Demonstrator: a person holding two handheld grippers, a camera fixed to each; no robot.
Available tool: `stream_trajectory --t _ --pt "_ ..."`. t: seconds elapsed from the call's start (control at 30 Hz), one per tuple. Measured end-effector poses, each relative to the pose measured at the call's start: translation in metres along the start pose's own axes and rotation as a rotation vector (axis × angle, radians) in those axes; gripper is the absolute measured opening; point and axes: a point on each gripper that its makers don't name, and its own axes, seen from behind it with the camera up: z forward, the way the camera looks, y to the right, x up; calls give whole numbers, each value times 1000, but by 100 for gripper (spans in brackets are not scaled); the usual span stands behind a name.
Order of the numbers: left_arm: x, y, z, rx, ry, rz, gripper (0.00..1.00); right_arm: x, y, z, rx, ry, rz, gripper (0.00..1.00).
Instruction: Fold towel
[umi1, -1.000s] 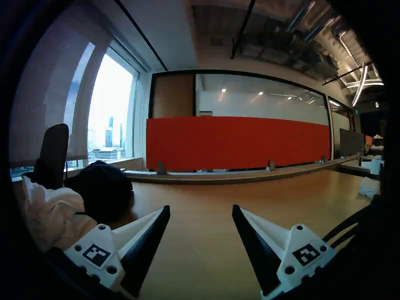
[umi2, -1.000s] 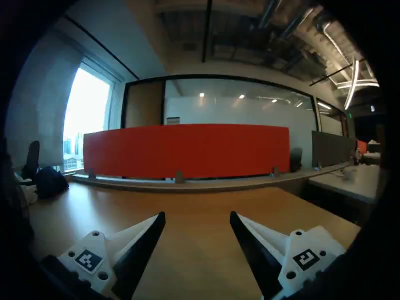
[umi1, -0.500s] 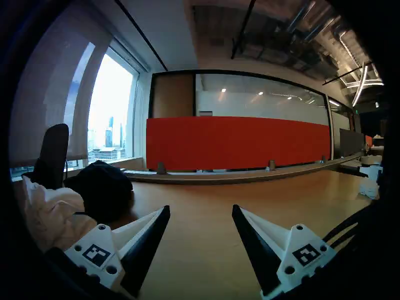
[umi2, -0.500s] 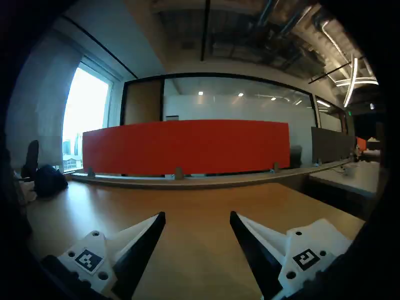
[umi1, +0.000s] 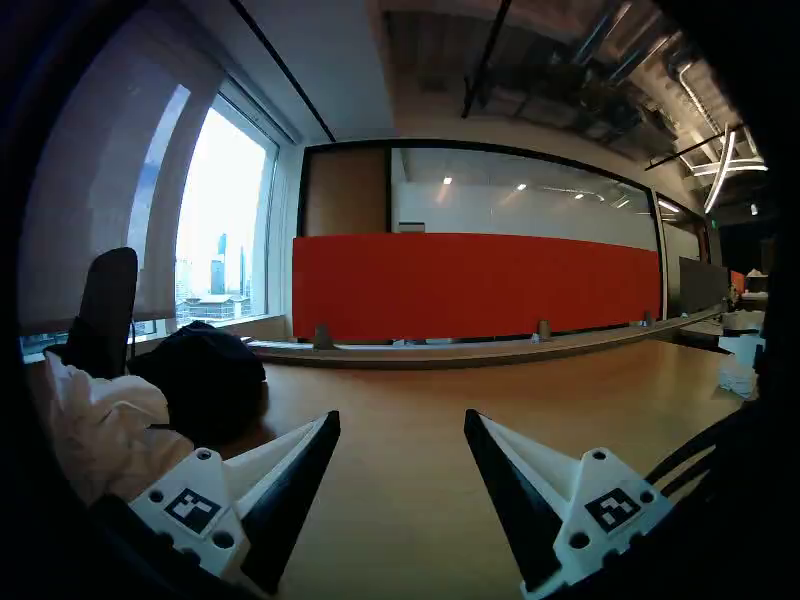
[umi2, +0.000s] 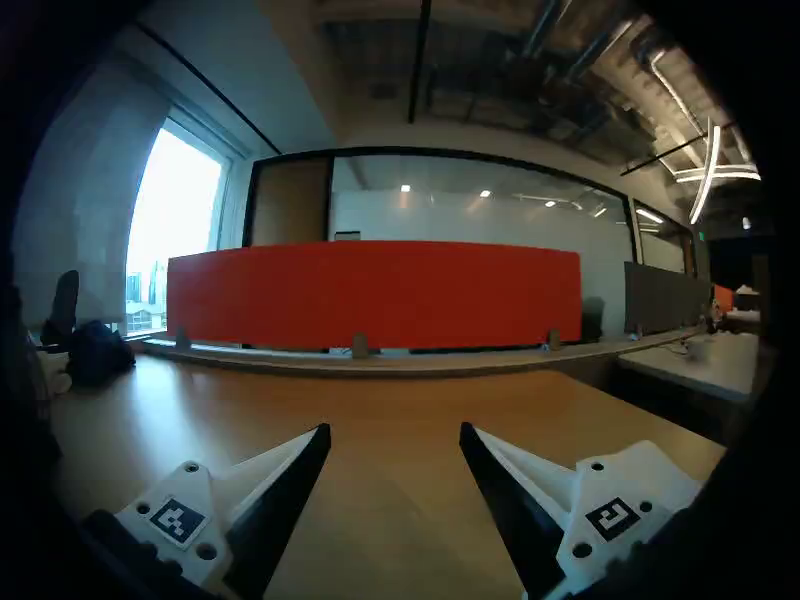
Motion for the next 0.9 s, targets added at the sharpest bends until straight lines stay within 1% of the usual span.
stream_trajectory --t 0.2,0.9 --pt "0 0 0 0 0 0 92 2 -1 -3 -1 12 0 100" --pt "0 0 0 0 0 0 92 2 -4 -4 18 13 1 100"
